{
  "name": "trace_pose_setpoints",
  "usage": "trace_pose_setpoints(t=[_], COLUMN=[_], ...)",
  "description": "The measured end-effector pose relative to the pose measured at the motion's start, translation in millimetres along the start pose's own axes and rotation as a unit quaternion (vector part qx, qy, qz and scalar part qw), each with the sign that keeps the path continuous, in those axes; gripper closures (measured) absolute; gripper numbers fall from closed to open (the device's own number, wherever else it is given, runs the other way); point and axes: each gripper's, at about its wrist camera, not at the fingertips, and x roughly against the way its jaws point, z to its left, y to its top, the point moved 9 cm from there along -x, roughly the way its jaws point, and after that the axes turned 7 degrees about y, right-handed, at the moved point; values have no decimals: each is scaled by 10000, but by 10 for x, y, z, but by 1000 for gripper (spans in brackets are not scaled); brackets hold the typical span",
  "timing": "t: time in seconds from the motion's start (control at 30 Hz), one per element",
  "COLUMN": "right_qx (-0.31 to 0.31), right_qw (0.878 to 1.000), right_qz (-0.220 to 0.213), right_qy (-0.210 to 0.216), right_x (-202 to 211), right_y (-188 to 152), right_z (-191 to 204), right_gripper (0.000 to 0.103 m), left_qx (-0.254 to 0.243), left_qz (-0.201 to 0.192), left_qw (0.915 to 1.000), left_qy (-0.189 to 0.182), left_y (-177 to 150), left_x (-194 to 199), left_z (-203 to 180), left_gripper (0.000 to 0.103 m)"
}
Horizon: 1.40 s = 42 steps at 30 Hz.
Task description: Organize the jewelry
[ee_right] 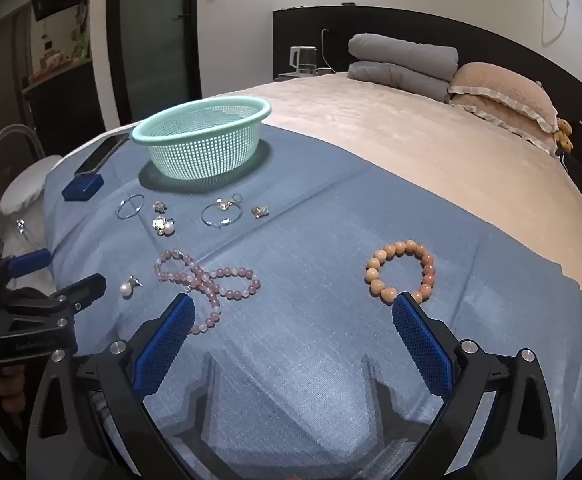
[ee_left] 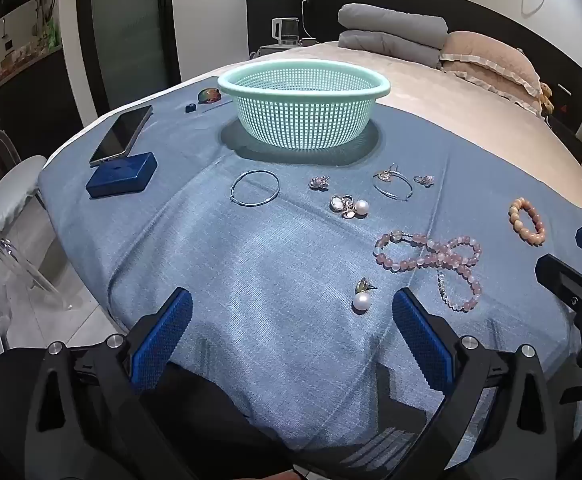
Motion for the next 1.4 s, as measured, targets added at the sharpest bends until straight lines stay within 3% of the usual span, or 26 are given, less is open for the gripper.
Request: trace_pose_setpoints(t=[1.4], right_qx=[-69], right_qw=[10000], right_qz=[35], right_qy=[-23], right_x=[0], right_y=[-12], right_z=[-52], right_gripper=[8], left_qx=[-174], left_qz=[54], left_qw=[9998], left_qy=[74], left_y=[-33], left_x=[-48], left_z=[-37], left_gripper=[5])
